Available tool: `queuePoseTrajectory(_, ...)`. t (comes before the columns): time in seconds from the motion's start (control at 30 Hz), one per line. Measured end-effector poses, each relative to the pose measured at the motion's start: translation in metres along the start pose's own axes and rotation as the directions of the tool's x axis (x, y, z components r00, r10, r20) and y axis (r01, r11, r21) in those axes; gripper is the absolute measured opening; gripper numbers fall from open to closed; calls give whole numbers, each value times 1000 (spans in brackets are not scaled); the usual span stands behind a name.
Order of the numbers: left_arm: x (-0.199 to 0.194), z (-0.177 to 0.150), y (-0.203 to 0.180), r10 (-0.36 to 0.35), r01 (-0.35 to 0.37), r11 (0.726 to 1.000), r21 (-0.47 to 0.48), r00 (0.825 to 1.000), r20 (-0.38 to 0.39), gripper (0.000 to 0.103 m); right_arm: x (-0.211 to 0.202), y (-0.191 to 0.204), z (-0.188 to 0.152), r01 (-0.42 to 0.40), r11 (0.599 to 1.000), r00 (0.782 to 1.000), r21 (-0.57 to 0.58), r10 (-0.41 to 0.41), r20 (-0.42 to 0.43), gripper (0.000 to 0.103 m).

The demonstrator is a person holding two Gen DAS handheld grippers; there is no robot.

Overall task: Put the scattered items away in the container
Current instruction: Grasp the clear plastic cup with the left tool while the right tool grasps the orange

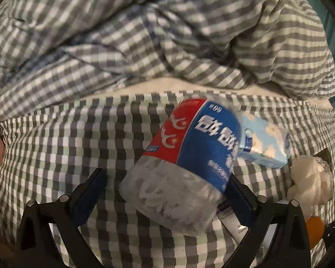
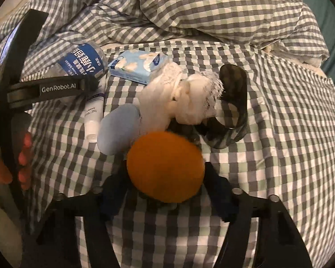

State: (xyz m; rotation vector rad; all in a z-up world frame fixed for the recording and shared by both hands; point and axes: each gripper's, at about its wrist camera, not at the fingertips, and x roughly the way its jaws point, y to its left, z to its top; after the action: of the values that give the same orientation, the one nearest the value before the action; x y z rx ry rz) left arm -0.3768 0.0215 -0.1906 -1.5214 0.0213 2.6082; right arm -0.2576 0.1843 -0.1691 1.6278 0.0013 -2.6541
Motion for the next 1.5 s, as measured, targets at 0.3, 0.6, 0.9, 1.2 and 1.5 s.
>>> queuePoseTrajectory(0.3,-32,-14,-13,57,-59,997,59,998,28,68,-27,-10,-7,-43,998,999,50,42,29,28)
queuePoseTrajectory(0.6,-104,-42,-13,69,-69,998,-8,994,82,62,-75,-25,-20,-113,990,992,78,109,61,2)
queuePoseTrajectory(0.9,-104,-68,-6,59,-58,998,-10,997,58,98,-72,-42,-18,-160,976,983,148,144,110,96)
queuePoseTrajectory(1.2,-83,-112,-9,5,-7,1000,-29,997,-72,98,-16,-23,18,-46,997,998,67,42,49,91)
queuePoseTrajectory(1.5,-64,-130,-13,8,-8,1000,0,997,-77,64,-21,-19,10,-54,995,998,78,51,37,55)
